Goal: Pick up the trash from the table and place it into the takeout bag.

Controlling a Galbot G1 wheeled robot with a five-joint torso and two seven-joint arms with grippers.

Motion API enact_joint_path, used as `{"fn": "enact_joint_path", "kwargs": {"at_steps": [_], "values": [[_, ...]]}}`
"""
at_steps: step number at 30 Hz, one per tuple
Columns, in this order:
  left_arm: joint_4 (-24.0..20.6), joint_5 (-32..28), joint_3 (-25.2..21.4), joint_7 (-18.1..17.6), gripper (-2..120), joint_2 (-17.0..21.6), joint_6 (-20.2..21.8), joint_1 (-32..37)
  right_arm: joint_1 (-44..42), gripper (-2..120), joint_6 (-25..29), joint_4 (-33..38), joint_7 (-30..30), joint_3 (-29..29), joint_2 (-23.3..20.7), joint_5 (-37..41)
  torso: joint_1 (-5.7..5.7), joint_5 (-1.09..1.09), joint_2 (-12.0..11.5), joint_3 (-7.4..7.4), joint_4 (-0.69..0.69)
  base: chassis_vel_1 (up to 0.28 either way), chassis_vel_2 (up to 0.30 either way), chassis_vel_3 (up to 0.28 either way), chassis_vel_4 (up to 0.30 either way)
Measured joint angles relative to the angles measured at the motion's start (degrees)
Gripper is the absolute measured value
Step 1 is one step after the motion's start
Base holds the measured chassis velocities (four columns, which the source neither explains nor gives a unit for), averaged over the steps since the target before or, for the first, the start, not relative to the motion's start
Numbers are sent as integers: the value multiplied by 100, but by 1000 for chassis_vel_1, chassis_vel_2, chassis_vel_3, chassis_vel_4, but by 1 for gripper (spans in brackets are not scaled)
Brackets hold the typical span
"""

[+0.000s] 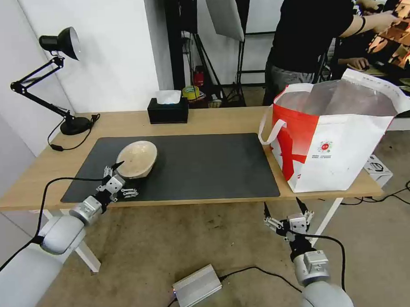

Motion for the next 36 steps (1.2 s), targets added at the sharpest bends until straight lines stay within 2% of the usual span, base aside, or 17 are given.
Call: {"fn": "enact_joint_path", "kwargs": {"at_steps": [29,31,35,36], "values": [[77,-15,17,-19,99,122,1,-141,22,100,9,-47,-8,-18,44,-30,0,0,0,0,0,0,0,0,0],[82,-15,29,-19,97,122,1,-147,22,100,9,-50,-8,-19,45,-32,0,0,0,0,0,0,0,0,0],[112,-17,95,-21,81,103,3,-199,29,100,11,-64,-9,-24,53,-34,0,0,0,0,0,0,0,0,0],[112,-17,95,-21,81,103,3,-199,29,100,11,-64,-9,-24,53,-34,0,0,0,0,0,0,0,0,0]]}}
